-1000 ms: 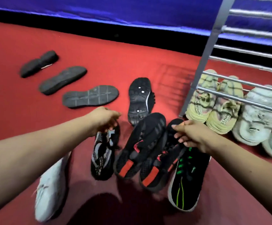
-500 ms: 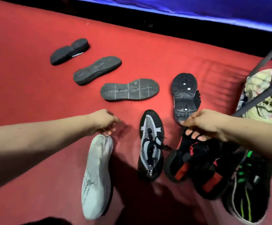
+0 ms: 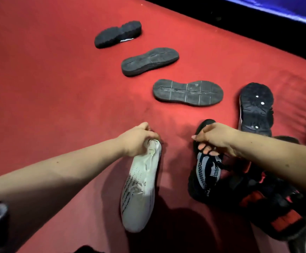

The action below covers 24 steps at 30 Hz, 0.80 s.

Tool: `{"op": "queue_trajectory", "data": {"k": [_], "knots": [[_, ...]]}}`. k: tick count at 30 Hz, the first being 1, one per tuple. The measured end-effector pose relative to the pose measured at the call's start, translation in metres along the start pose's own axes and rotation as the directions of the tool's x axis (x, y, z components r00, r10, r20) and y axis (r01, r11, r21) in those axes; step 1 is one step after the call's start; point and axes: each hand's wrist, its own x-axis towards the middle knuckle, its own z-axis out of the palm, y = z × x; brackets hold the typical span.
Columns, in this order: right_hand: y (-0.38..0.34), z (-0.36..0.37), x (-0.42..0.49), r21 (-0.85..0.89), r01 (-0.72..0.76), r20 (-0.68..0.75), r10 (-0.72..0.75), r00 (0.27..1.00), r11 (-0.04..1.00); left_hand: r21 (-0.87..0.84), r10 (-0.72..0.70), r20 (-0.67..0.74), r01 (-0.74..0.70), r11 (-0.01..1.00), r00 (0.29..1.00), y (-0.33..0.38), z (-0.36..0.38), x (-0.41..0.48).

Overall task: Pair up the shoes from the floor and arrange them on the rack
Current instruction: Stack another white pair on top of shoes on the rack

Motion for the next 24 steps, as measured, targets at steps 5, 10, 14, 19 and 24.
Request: {"op": "queue_trajectory", "data": {"k": [5, 10, 14, 19, 24], "knots": [[0.021, -0.006, -0.001, -0.056, -0.047, -0.024, 0.046, 0.999, 0.997, 0.058, 0.045, -0.01, -0.044, 0.997, 0.999, -0.007, 0.009, 0.006], [0.029, -0.015, -0.001, -0.082, -0.072, -0.032, 0.07, 0.997, 0.994, 0.154, 0.112, -0.061, -0.102, 0.983, 0.992, -0.009, 0.004, 0.002], [0.03, -0.027, -0.001, -0.116, -0.055, -0.066, 0.047, 0.997, 0.992, 0.025, -0.058, -0.179, 0.063, 0.998, 0.982, -0.03, -0.013, -0.007], [0.03, -0.04, -0.002, -0.158, -0.085, -0.107, 0.068, 0.992, 0.984, -0.121, -0.293, -0.236, 0.271, 0.955, 0.927, -0.063, -0.013, -0.023], [0.032, -0.049, 0.001, -0.163, -0.088, -0.145, 0.065, 0.987, 0.983, -0.358, -0.462, -0.103, 0.4, 0.843, 0.881, -0.073, -0.019, -0.023]]}}
